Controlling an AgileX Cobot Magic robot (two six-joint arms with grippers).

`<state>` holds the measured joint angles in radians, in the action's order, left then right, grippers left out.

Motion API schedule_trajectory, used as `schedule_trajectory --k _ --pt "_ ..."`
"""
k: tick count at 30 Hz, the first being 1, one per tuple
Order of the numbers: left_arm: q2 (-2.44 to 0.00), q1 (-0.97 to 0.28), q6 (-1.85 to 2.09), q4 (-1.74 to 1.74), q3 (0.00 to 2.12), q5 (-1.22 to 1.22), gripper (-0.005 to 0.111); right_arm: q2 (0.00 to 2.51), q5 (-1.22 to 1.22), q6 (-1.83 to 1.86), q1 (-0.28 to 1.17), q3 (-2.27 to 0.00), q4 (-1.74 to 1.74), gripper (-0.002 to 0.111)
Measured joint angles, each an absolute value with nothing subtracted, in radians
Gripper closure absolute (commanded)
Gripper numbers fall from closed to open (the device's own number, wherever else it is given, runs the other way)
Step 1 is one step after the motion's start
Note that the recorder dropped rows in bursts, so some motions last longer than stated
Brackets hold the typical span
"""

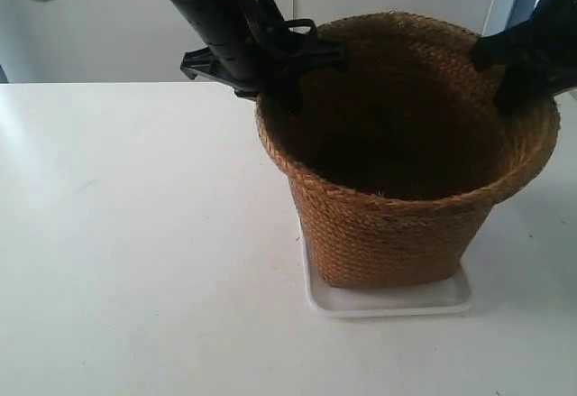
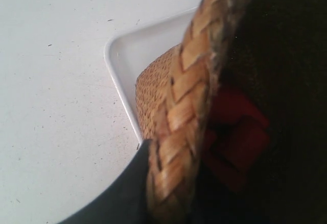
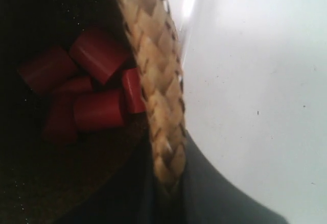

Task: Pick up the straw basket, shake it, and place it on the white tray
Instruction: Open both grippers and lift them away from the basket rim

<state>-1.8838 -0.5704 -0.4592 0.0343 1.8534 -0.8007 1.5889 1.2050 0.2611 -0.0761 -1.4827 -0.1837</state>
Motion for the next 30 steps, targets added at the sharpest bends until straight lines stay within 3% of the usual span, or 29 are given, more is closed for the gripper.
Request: schedule_trajectory --k 5,9,12,18,22,30 --pt "-1.884 -0.57 -0.459 0.034 1.853 -0.801 0.107 1.595 1.205 0.265 -0.076 -1.483 -0.186 0.106" --pt "-1.884 -0.57 -0.459 0.034 1.853 -0.801 0.105 1.595 1.195 0.265 -0.076 -1.483 -0.188 0.093" --pt "-1.884 -0.57 -0.449 0.032 1.853 -0.801 0.092 1.595 1.194 0.268 -0.076 -1.483 -0.189 0.075" --pt "-1.884 -0.57 -0.413 0.015 1.856 -0.817 0.048 1.597 1.189 0.272 -0.076 -1.481 -0.192 0.043" --pt "-1.884 -0.57 -0.396 0.009 1.858 -0.837 0.026 1.597 1.184 0.272 -0.076 -1.481 -0.196 0.038" --pt "-1.884 -0.57 -0.387 0.009 1.858 -0.846 0.023 1.599 1.142 0.263 -0.076 -1.481 -0.2 0.038"
